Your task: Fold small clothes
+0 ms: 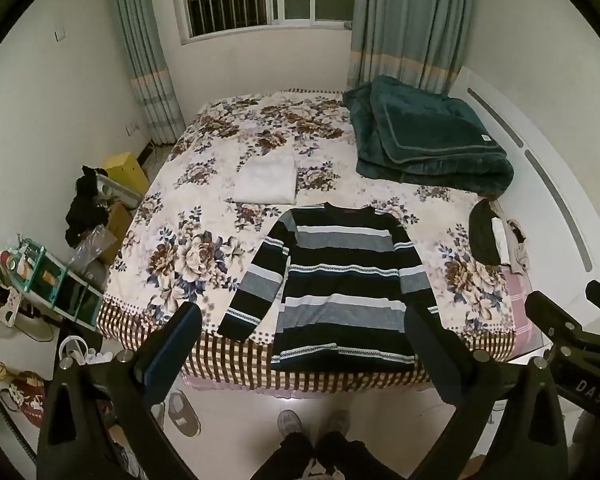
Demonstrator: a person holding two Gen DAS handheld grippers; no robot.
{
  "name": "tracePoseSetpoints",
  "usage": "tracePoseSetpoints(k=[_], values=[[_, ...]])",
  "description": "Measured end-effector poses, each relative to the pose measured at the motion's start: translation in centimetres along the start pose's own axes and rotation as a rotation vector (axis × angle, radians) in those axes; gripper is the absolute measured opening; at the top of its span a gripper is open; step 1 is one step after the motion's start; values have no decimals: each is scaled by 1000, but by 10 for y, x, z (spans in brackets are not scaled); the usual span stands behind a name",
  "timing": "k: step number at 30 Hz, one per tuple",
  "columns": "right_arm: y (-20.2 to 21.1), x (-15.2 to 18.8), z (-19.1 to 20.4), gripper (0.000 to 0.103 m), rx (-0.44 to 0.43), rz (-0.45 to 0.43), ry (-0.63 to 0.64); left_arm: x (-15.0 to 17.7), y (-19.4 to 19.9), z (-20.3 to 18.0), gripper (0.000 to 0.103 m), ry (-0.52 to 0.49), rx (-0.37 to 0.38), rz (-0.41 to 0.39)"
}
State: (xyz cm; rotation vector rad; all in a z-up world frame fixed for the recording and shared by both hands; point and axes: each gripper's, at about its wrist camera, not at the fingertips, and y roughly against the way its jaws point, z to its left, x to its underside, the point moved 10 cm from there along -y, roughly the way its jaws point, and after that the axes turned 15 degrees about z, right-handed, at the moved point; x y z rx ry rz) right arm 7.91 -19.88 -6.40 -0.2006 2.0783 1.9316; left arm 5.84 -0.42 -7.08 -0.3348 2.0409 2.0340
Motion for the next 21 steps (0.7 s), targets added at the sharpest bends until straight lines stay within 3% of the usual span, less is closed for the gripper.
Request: tracePoseSetpoints(k=[21], values=[[9,-2,-1,103,1,-14,0,-7,11,0,103,-5,3,-9]])
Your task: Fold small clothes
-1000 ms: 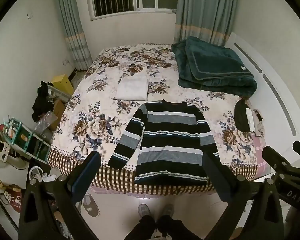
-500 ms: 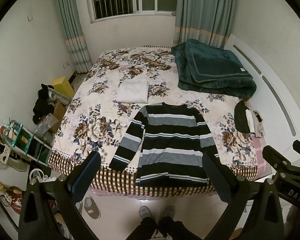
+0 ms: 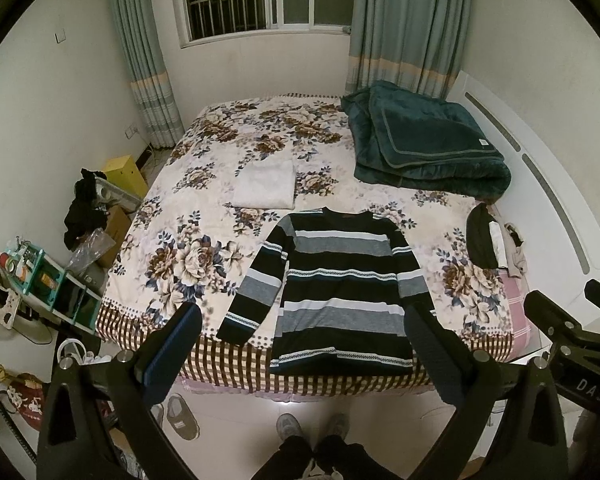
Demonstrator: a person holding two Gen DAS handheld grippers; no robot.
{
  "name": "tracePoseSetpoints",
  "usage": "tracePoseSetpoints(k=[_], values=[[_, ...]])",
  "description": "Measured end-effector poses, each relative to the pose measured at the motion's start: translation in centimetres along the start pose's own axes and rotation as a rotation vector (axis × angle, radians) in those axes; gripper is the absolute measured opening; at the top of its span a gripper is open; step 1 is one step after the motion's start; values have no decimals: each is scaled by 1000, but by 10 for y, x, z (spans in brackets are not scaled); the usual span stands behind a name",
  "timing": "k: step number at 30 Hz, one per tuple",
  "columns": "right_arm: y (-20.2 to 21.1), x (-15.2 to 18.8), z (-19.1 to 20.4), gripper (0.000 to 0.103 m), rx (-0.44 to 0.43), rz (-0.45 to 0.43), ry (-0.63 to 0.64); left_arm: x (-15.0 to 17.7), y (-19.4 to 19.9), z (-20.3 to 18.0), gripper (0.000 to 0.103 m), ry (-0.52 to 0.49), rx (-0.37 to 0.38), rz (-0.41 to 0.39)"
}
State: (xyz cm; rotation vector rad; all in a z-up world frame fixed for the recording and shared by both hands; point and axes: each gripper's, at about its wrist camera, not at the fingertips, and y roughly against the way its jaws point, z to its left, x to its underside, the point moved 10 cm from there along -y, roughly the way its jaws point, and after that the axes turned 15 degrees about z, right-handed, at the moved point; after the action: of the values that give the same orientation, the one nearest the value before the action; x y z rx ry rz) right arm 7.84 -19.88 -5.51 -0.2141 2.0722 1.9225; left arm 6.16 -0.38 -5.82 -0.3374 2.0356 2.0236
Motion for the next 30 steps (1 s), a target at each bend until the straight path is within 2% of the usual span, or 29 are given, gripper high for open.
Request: tracePoseSetpoints(k=[30], values=[[2,-2,-1,103,-1,-6,2,-1,4,1,103,3,9,-10]])
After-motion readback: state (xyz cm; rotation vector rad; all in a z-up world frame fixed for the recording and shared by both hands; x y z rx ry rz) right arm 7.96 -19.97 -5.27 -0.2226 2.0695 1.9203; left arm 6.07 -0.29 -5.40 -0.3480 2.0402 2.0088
